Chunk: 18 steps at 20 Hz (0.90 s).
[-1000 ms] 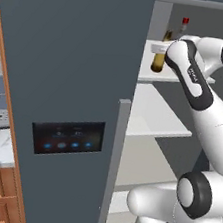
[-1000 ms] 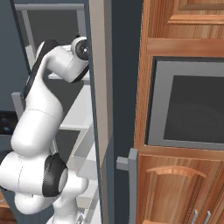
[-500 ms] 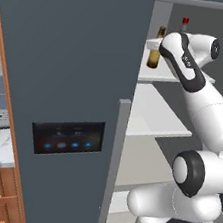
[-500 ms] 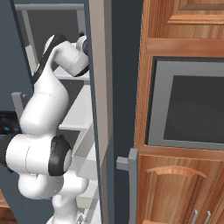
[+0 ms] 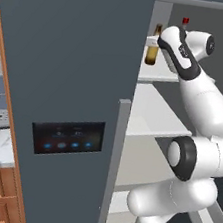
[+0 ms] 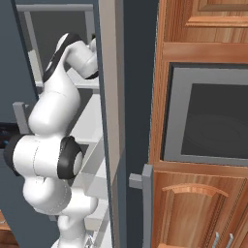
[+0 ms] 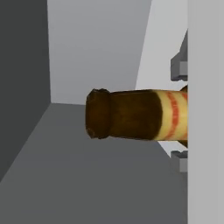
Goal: Place the beer and liquor on the top shelf of the fridge to keep them out of children's reach, and place the cucumber on lower shelves for easy access.
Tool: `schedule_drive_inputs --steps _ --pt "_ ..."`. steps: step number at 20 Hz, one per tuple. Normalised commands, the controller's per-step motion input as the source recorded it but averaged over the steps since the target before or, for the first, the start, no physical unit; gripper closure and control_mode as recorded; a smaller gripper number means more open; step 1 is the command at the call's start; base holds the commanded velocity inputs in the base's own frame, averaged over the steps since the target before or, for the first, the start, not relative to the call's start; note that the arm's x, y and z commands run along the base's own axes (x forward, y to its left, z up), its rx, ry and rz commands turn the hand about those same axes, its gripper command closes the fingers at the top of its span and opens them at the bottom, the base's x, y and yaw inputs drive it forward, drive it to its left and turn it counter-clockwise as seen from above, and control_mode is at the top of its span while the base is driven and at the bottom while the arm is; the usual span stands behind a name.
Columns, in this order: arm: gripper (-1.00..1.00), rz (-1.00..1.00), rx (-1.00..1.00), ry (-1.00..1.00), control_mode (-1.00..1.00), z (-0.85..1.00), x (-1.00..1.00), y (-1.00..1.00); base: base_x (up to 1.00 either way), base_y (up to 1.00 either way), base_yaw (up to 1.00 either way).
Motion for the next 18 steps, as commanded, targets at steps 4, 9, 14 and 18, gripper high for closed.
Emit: schedule_drive_inputs --steps 4,9,14,18 --pt "-1.00 0.00 0.00 0.00 -1.00 0.00 0.03 -0.02 0.00 0.00 0.00" --pt "-1.00 0.00 0.00 0.00 -1.00 0.00 0.00 -0.02 0.00 0.00 0.00" --pt "-1.00 0.00 -0.02 0.00 -1.00 0.00 -0.01 -0.02 0.00 0.00 0.00" --pt "-1.00 -0.01 -0.05 0.00 -1.00 0.00 -0.14 -0.11 0.00 0.00 0.00"
